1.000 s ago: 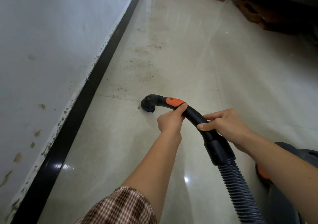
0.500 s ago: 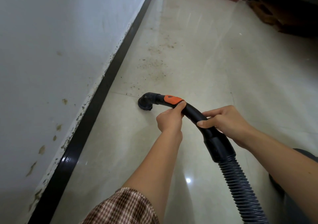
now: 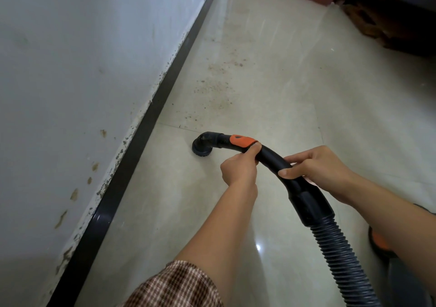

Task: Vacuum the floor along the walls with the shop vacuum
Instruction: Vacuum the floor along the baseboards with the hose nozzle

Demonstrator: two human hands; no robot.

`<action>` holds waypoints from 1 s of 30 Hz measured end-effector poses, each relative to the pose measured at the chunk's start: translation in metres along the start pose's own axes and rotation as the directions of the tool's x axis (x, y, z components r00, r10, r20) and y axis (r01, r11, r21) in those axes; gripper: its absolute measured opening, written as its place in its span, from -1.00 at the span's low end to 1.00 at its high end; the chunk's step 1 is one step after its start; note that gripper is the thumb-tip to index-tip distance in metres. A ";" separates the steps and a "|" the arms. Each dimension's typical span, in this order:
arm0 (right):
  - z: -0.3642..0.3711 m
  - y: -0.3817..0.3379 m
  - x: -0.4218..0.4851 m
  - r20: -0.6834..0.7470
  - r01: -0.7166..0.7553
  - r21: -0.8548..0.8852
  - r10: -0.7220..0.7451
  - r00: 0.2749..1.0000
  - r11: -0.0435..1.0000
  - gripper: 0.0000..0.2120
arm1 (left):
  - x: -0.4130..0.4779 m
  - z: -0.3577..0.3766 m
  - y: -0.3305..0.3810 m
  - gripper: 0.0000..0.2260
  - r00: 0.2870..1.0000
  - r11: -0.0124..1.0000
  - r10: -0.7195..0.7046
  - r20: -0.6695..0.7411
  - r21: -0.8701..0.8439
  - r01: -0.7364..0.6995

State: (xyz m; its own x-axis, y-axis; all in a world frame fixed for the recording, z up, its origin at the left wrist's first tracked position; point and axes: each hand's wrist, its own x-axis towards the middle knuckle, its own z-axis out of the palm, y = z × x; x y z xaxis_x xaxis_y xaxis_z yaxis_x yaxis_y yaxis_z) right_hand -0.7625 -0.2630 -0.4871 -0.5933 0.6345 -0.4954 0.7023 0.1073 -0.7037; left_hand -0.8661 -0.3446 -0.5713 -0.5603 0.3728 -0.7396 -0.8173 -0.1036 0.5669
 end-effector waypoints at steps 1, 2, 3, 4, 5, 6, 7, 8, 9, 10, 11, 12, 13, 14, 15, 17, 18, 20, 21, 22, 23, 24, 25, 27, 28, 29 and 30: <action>-0.003 0.002 -0.002 -0.005 -0.004 -0.004 0.004 1.000 1.000 -0.83 | -0.002 0.002 -0.003 -0.84 1.000 1.000 -0.002 0.006 0.002 0.002; -0.006 0.004 -0.005 -0.008 -0.009 -0.009 0.009 1.000 1.000 -0.81 | -0.004 0.005 -0.005 -0.84 1.000 1.000 -0.007 0.012 0.005 0.007; -0.010 0.006 -0.007 -0.013 -0.017 -0.012 0.017 1.000 1.000 -0.81 | -0.007 0.007 -0.008 -0.84 1.000 1.000 -0.014 0.020 0.007 0.014; -0.013 0.008 -0.010 -0.019 -0.027 -0.014 0.027 0.999 1.000 -0.83 | -0.010 0.010 -0.010 -0.84 0.999 1.000 -0.024 0.030 0.007 0.023; -0.016 0.011 -0.012 -0.024 -0.037 -0.016 0.037 0.999 0.999 -0.84 | -0.012 0.012 -0.013 -0.83 0.999 0.999 -0.033 0.039 0.008 0.033; -0.019 0.013 -0.015 -0.030 -0.045 -0.022 0.044 0.999 0.999 -0.83 | -0.015 0.014 -0.015 -0.83 0.998 0.999 -0.043 0.045 0.010 0.042; -0.022 0.015 -0.017 -0.038 -0.052 -0.028 0.051 0.998 0.998 -0.82 | -0.017 0.016 -0.017 -0.83 0.997 0.999 -0.052 0.049 0.013 0.051; -0.024 0.017 -0.019 -0.047 -0.057 -0.033 0.055 0.997 0.998 -0.82 | -0.020 0.018 -0.018 -0.83 0.997 0.998 -0.061 0.053 0.015 0.061; -0.027 0.019 -0.021 -0.055 -0.060 -0.038 0.058 0.997 0.997 -0.82 | -0.023 0.019 -0.020 -0.83 0.996 0.997 -0.071 0.055 0.015 0.070; -0.028 0.021 -0.023 -0.061 -0.065 -0.041 0.062 0.996 0.997 -0.82 | -0.025 0.021 -0.022 -0.83 0.995 0.997 -0.079 0.056 0.015 0.078; -0.030 0.022 -0.026 -0.065 -0.069 -0.042 0.067 0.996 0.997 -0.83 | -0.028 0.021 -0.024 -0.83 0.995 0.996 -0.087 0.055 0.013 0.087; -0.031 0.023 -0.028 -0.065 -0.072 -0.045 0.069 0.995 0.996 -0.83 | -0.031 0.022 -0.026 -0.83 0.994 0.995 -0.096 0.052 0.010 0.096; -0.032 0.024 -0.030 -0.060 -0.071 -0.048 0.068 0.996 0.996 -0.82 | -0.034 0.021 -0.028 -0.83 0.993 0.995 -0.104 0.046 0.003 0.104; -0.032 0.025 -0.033 -0.053 -0.070 -0.051 0.068 0.996 0.996 -0.80 | -0.037 0.020 -0.030 -0.83 0.993 0.994 -0.111 0.038 -0.005 0.111; -0.032 0.025 -0.034 -0.047 -0.069 -0.053 0.067 0.997 0.996 -0.78 | -0.039 0.019 -0.031 -0.83 0.993 0.993 -0.116 0.027 -0.014 0.116; -0.029 0.025 -0.036 -0.036 -0.061 -0.055 0.059 0.998 0.997 -0.74 | -0.042 0.016 -0.031 -0.83 0.993 0.993 -0.117 0.004 -0.030 0.118; -0.026 0.024 -0.036 -0.026 -0.056 -0.052 0.055 0.998 0.997 -0.73 | -0.043 0.013 -0.030 -0.83 0.993 0.993 -0.117 -0.007 -0.037 0.116; -0.021 0.023 -0.036 -0.006 -0.045 -0.043 0.045 0.999 0.998 -0.71 | -0.044 0.008 -0.029 -0.83 0.993 0.992 -0.115 -0.026 -0.050 0.113; -0.018 0.023 -0.036 0.000 -0.037 -0.042 0.037 0.999 0.998 -0.70 | -0.045 0.006 -0.028 -0.83 0.993 0.992 -0.112 -0.035 -0.057 0.110; -0.016 0.022 -0.036 0.006 -0.028 -0.042 0.028 1.000 0.999 -0.69 | -0.046 0.003 -0.026 -0.83 0.993 0.992 -0.107 -0.045 -0.066 0.104; -0.013 0.021 -0.035 0.013 -0.020 -0.041 0.021 1.000 0.999 -0.69 | -0.046 0.000 -0.025 -0.83 0.993 0.993 -0.101 -0.054 -0.073 0.097; -0.010 0.019 -0.035 0.023 -0.012 -0.041 0.013 1.000 0.999 -0.69 | -0.046 -0.004 -0.023 -0.83 0.993 0.993 -0.096 -0.063 -0.078 0.091; -0.007 0.018 -0.034 0.033 -0.004 -0.042 0.005 0.999 0.999 -0.69 | -0.047 -0.007 -0.021 -0.83 0.993 0.993 -0.092 -0.073 -0.080 0.086; 0.000 0.015 -0.034 0.054 0.011 -0.036 -0.009 0.998 0.999 -0.71 | -0.046 -0.015 -0.016 -0.83 0.992 0.994 -0.083 -0.095 -0.080 0.076; 0.004 0.012 -0.033 0.066 0.015 -0.027 -0.013 0.998 1.000 -0.74 | -0.045 -0.020 -0.014 -0.83 0.991 0.994 -0.078 -0.104 -0.083 0.070; 0.008 0.010 -0.033 0.077 0.017 -0.019 -0.016 0.997 1.000 -0.77 | -0.044 -0.024 -0.011 -0.82 0.991 0.994 -0.072 -0.111 -0.090 0.063; 0.013 0.008 -0.032 0.085 0.020 -0.016 -0.018 0.996 1.000 -0.79 | -0.043 -0.028 -0.008 -0.83 0.991 0.994 -0.066 -0.115 -0.098 0.055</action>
State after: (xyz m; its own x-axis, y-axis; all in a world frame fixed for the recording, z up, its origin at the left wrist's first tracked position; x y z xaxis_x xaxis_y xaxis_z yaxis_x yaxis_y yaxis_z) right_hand -0.7427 -0.2923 -0.4835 -0.6374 0.5651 -0.5238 0.6966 0.1322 -0.7052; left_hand -0.8389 -0.3858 -0.5540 -0.5168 0.2699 -0.8124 -0.8561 -0.1726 0.4872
